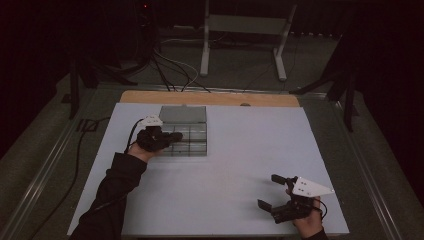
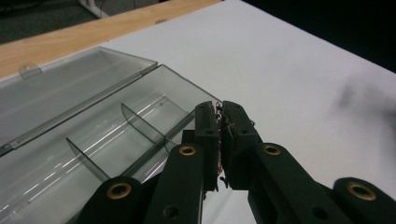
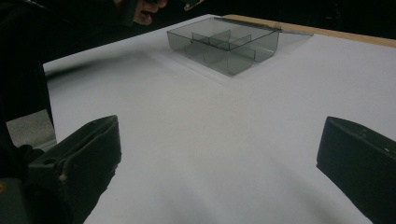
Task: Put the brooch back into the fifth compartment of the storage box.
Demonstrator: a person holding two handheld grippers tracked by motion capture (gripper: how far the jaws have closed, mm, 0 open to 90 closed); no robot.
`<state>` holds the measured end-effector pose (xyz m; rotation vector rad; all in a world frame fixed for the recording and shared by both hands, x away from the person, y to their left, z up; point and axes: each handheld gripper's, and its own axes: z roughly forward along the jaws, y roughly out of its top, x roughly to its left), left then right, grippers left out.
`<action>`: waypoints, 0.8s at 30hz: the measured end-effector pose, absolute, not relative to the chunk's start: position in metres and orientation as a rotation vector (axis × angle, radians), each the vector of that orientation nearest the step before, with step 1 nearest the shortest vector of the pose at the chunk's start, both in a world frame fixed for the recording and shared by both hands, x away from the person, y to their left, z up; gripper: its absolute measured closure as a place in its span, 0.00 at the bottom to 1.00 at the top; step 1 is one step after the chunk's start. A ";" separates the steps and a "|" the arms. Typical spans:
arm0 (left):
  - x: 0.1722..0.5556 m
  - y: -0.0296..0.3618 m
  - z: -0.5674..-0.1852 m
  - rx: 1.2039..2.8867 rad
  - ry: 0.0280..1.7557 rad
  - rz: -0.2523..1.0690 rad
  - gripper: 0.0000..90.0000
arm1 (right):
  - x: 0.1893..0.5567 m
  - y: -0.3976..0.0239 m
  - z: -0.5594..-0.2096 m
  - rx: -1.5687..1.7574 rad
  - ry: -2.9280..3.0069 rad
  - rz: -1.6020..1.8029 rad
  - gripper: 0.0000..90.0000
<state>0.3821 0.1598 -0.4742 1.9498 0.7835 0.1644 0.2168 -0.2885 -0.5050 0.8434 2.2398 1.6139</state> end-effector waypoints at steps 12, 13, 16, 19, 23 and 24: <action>0.392 0.152 -0.487 1.992 0.829 0.195 0.97 | 0.217 -0.289 -0.505 0.844 2.239 1.619 0.00; 0.392 0.152 -0.487 1.995 0.828 0.202 0.97 | 0.217 -0.289 -0.505 0.843 2.241 1.616 0.00; 0.393 0.151 -0.488 1.987 0.849 0.227 0.94 | 0.217 -0.289 -0.505 0.842 2.240 1.617 0.00; 0.394 0.152 -0.488 1.981 0.858 0.226 0.88 | 0.216 -0.289 -0.505 0.841 2.240 1.616 0.00; 0.391 0.152 -0.484 1.963 0.867 0.218 0.62 | 0.217 -0.289 -0.505 0.845 2.236 1.621 0.00; 0.389 0.152 -0.482 1.964 0.859 0.210 0.54 | 0.217 -0.289 -0.505 0.842 2.238 1.617 0.00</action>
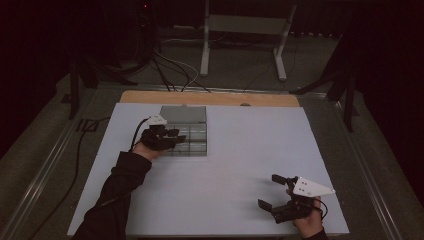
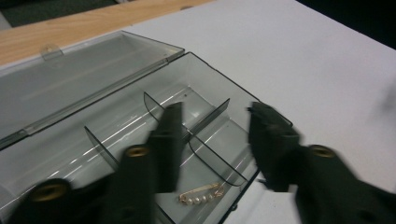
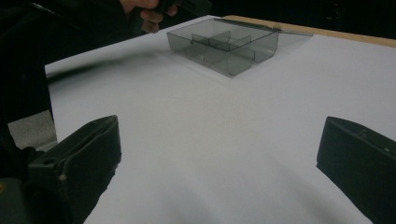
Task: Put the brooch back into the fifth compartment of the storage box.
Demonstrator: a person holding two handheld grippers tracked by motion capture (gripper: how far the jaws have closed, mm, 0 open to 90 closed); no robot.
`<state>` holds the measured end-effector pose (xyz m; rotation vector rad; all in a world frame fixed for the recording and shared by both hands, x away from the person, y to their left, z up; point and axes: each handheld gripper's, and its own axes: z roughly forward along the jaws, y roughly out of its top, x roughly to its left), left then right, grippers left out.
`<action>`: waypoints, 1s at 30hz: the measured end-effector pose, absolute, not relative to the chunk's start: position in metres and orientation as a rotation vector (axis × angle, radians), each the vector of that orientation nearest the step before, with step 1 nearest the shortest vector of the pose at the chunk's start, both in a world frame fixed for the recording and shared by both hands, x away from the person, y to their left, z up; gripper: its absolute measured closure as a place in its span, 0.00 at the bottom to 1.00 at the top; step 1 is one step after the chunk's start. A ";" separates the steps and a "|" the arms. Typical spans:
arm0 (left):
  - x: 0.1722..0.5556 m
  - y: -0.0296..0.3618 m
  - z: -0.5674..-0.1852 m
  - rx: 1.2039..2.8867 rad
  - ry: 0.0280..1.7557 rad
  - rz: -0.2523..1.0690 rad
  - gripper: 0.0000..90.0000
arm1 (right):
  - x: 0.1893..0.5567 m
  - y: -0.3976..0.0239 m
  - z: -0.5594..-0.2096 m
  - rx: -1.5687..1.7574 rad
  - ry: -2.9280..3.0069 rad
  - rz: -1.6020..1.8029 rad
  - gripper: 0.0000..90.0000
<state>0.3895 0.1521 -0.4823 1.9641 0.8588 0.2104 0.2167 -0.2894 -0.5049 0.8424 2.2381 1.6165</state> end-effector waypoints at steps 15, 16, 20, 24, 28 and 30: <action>0.366 0.162 -0.460 1.924 0.805 0.124 0.01 | 0.218 -0.288 -0.505 0.847 2.243 1.617 0.00; 0.362 0.163 -0.460 1.914 0.796 0.131 0.01 | 0.218 -0.288 -0.505 0.844 2.242 1.620 0.00; 0.350 0.169 -0.461 1.906 0.764 0.129 0.01 | 0.218 -0.289 -0.505 0.851 2.237 1.624 0.00; 0.337 0.173 -0.460 1.904 0.740 0.117 0.01 | 0.218 -0.288 -0.505 0.851 2.241 1.620 0.00; 0.323 0.178 -0.459 1.880 0.722 0.096 0.01 | 0.218 -0.288 -0.505 0.853 2.241 1.623 0.00; 0.317 0.181 -0.460 1.867 0.711 0.089 0.01 | 0.218 -0.288 -0.505 0.854 2.241 1.625 0.00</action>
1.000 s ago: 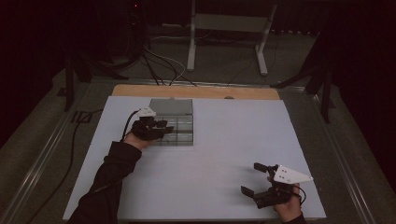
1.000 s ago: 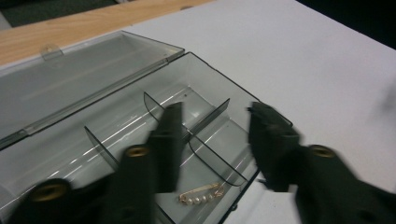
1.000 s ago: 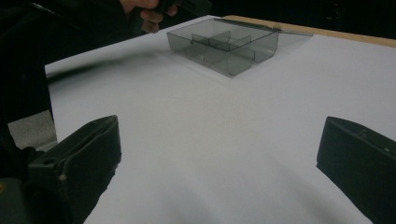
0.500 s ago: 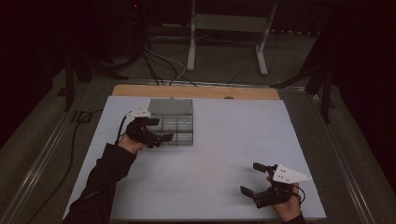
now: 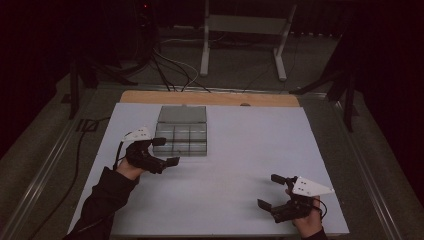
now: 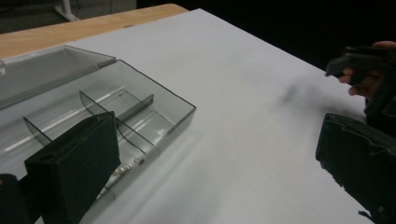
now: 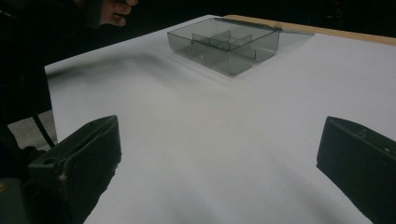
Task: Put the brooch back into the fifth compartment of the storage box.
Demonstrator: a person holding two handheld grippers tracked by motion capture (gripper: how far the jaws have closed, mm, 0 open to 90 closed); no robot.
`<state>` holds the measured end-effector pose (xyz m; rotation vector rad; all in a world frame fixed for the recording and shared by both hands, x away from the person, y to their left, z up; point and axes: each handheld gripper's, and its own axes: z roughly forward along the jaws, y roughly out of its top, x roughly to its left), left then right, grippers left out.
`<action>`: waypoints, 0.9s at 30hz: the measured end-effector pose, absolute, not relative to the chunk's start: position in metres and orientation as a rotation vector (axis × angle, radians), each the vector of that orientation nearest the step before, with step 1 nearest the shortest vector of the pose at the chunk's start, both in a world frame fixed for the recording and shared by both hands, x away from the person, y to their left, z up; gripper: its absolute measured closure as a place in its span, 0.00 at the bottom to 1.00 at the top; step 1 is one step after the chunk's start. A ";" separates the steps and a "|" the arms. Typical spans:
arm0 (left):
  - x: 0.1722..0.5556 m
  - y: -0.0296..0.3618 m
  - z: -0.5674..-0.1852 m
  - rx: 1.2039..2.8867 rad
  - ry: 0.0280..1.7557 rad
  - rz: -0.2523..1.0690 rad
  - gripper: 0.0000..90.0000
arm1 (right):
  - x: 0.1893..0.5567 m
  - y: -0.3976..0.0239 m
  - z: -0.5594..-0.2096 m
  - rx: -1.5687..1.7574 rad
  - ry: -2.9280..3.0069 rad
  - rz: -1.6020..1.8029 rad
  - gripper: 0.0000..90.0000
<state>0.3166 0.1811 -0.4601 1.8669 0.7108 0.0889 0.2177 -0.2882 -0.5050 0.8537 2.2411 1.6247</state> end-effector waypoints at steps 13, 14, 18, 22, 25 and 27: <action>0.280 0.202 -0.475 1.865 0.671 0.088 0.01 | 0.218 -0.287 -0.506 0.854 2.248 1.622 0.00; 0.278 0.204 -0.477 1.867 0.675 0.091 0.01 | 0.218 -0.287 -0.506 0.851 2.250 1.618 0.00; 0.269 0.210 -0.485 1.873 0.688 0.102 0.01 | 0.218 -0.287 -0.506 0.851 2.251 1.620 0.00; 0.261 0.216 -0.494 1.880 0.702 0.102 0.01 | 0.218 -0.286 -0.506 0.851 2.252 1.617 0.00; 0.255 0.220 -0.502 1.898 0.704 0.101 0.01 | 0.218 -0.286 -0.506 0.850 2.256 1.613 0.00; 0.250 0.223 -0.505 1.904 0.707 0.100 0.01 | 0.218 -0.286 -0.506 0.854 2.255 1.616 0.00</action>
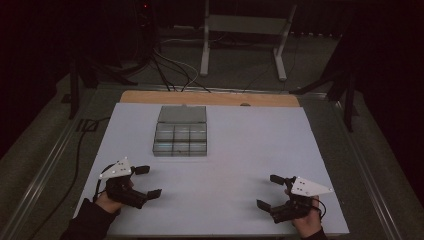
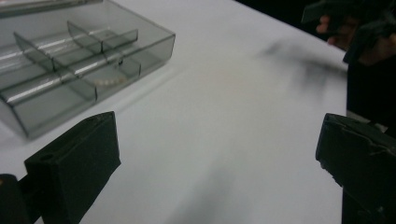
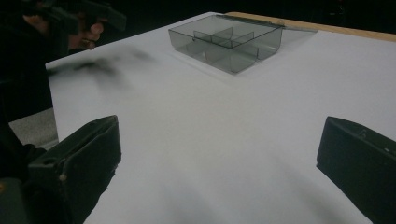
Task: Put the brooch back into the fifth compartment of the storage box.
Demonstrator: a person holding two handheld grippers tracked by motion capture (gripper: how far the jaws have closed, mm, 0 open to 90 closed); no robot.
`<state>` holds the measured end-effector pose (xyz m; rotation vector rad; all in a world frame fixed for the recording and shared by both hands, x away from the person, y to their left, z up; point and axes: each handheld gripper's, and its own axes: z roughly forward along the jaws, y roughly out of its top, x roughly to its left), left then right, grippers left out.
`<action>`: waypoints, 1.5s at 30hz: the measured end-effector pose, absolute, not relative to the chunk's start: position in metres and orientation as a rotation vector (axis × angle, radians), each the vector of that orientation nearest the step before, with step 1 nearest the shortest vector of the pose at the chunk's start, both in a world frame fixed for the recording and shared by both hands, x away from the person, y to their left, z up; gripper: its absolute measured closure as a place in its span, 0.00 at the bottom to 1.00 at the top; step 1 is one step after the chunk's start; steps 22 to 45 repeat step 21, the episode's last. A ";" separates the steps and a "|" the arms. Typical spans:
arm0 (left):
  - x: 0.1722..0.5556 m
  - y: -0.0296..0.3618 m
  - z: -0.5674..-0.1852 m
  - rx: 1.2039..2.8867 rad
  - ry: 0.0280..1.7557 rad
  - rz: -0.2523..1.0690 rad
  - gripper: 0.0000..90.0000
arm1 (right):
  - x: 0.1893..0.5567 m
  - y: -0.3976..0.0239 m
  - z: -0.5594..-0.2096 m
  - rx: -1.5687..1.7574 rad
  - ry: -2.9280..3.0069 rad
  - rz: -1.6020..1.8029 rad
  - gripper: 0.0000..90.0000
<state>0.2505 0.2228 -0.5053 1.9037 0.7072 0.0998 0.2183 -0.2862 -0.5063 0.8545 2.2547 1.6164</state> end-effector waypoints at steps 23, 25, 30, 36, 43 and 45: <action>0.231 0.241 -0.527 1.955 0.675 0.075 0.01 | 0.218 -0.285 -0.507 0.841 2.273 1.618 0.00; 0.231 0.241 -0.527 1.955 0.675 0.075 0.01 | 0.218 -0.285 -0.507 0.841 2.273 1.618 0.00; 0.231 0.241 -0.527 1.955 0.675 0.075 0.01 | 0.218 -0.285 -0.507 0.841 2.273 1.618 0.00; 0.231 0.241 -0.527 1.955 0.675 0.075 0.01 | 0.218 -0.285 -0.507 0.841 2.273 1.618 0.00; 0.231 0.241 -0.527 1.955 0.675 0.075 0.01 | 0.218 -0.285 -0.507 0.841 2.273 1.618 0.00; 0.231 0.241 -0.527 1.955 0.675 0.075 0.01 | 0.218 -0.285 -0.507 0.841 2.273 1.618 0.00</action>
